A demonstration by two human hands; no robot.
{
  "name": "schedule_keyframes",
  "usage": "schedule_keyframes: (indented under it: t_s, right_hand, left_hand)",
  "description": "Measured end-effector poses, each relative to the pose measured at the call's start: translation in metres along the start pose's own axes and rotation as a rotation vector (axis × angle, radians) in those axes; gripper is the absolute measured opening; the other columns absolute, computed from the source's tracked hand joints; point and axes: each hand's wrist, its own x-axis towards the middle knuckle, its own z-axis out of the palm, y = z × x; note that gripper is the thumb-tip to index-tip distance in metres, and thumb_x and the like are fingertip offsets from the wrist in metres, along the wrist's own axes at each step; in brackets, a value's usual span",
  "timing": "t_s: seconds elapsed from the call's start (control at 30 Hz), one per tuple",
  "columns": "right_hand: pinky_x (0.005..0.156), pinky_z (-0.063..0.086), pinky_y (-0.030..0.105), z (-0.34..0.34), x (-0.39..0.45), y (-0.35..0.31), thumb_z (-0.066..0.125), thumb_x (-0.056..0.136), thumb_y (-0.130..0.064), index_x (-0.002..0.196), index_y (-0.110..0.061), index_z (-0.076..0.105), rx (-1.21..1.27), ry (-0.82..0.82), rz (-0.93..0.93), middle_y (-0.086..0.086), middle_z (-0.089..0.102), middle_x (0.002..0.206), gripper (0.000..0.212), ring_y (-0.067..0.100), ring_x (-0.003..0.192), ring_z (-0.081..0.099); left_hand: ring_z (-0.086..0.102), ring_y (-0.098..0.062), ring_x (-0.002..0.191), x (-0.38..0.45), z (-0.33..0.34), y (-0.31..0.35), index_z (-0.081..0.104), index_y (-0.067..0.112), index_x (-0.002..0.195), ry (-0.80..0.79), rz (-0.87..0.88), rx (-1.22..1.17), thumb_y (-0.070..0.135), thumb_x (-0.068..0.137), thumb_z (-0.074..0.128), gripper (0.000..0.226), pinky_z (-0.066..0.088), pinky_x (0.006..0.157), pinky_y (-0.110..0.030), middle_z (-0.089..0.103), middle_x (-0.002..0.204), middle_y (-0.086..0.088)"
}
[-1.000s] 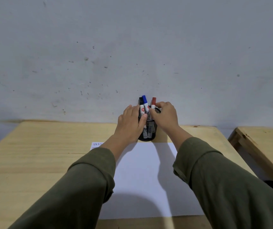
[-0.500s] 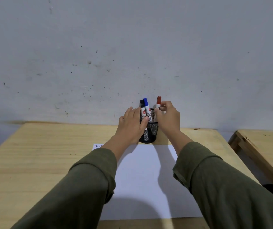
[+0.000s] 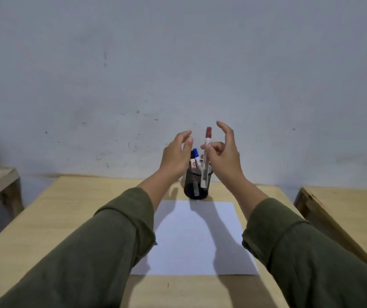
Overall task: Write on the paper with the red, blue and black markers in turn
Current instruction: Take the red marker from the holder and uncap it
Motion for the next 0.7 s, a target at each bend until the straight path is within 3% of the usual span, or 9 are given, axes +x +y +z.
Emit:
schedule_keyframes:
  t_s: [0.1, 0.17, 0.23, 0.33, 0.43, 0.53, 0.63, 0.7]
  right_hand:
    - [0.067, 0.046, 0.018, -0.001, -0.035, -0.011, 0.056, 0.087, -0.009, 0.132, -0.035, 0.036, 0.061, -0.117, 0.054, 0.000, 0.065, 0.064, 0.056, 0.004, 0.061, 0.062]
    - [0.072, 0.048, 0.024, -0.002, -0.054, -0.016, 0.058, 0.086, -0.009, 0.131, -0.035, 0.037, 0.098, -0.173, 0.089, 0.012, 0.070, 0.072, 0.056, 0.013, 0.067, 0.066]
    - [0.068, 0.051, 0.025, -0.005, -0.072, -0.026, 0.058, 0.088, -0.009, 0.129, -0.033, 0.038, 0.134, -0.221, 0.124, 0.010, 0.070, 0.073, 0.052, 0.019, 0.069, 0.065]
    - [0.059, 0.053, 0.021, -0.012, -0.091, -0.040, 0.060, 0.089, -0.014, 0.127, -0.028, 0.045, 0.207, -0.276, 0.188, 0.003, 0.072, 0.076, 0.042, 0.021, 0.069, 0.063]
    - [0.065, 0.050, 0.030, -0.022, -0.099, -0.050, 0.059, 0.089, -0.024, 0.123, -0.019, 0.052, 0.321, -0.332, 0.277, 0.012, 0.070, 0.086, 0.035, 0.023, 0.065, 0.059]
    - [0.069, 0.048, 0.030, -0.030, -0.105, -0.055, 0.061, 0.079, -0.035, 0.116, -0.011, 0.059, 0.504, -0.388, 0.358, 0.016, 0.067, 0.090, 0.044, 0.022, 0.064, 0.059]
    - [0.070, 0.051, 0.028, -0.033, -0.108, -0.057, 0.063, 0.076, -0.036, 0.112, -0.010, 0.062, 0.631, -0.353, 0.363, 0.014, 0.068, 0.086, 0.044, 0.021, 0.068, 0.062]
    - [0.069, 0.052, 0.026, -0.030, -0.110, -0.057, 0.063, 0.082, -0.032, 0.104, -0.012, 0.064, 0.688, -0.287, 0.352, 0.010, 0.071, 0.080, 0.029, 0.018, 0.067, 0.064]
  left_hand:
    - [0.050, -0.015, 0.126, -0.017, -0.015, 0.016, 0.049, 0.020, 0.134, -0.106, -0.100, -0.185, 0.029, 0.100, 0.036, 0.037, 0.036, 0.107, -0.033, 0.061, 0.130, 0.001]
    - [0.055, -0.012, 0.115, -0.033, -0.022, 0.020, 0.053, 0.017, 0.131, -0.167, -0.141, -0.272, 0.022, 0.100, 0.039, 0.034, 0.042, 0.092, -0.026, 0.064, 0.122, 0.000]
    - [0.056, -0.011, 0.106, -0.051, -0.028, 0.022, 0.059, 0.016, 0.124, -0.181, -0.163, -0.304, 0.017, 0.098, 0.043, 0.030, 0.041, 0.083, -0.022, 0.065, 0.111, 0.001]
    - [0.056, -0.014, 0.106, -0.071, -0.034, 0.022, 0.065, 0.020, 0.108, -0.128, -0.227, -0.338, 0.016, 0.097, 0.046, 0.023, 0.039, 0.088, -0.027, 0.064, 0.105, 0.000]
    - [0.054, -0.014, 0.107, -0.082, -0.041, 0.022, 0.065, 0.022, 0.093, -0.003, -0.368, -0.399, 0.021, 0.095, 0.049, 0.017, 0.040, 0.088, -0.029, 0.063, 0.106, 0.000]
    - [0.055, -0.017, 0.101, -0.087, -0.050, 0.024, 0.064, 0.021, 0.076, 0.132, -0.480, -0.438, 0.032, 0.091, 0.056, 0.020, 0.043, 0.097, -0.034, 0.063, 0.095, 0.000]
    - [0.056, -0.016, 0.095, -0.092, -0.053, 0.029, 0.062, 0.022, 0.072, 0.148, -0.487, -0.475, 0.037, 0.088, 0.060, 0.021, 0.043, 0.090, -0.031, 0.064, 0.088, 0.004]
    - [0.056, -0.014, 0.092, -0.097, -0.051, 0.034, 0.062, 0.022, 0.072, 0.125, -0.478, -0.490, 0.039, 0.085, 0.062, 0.022, 0.042, 0.084, -0.029, 0.065, 0.090, 0.003]
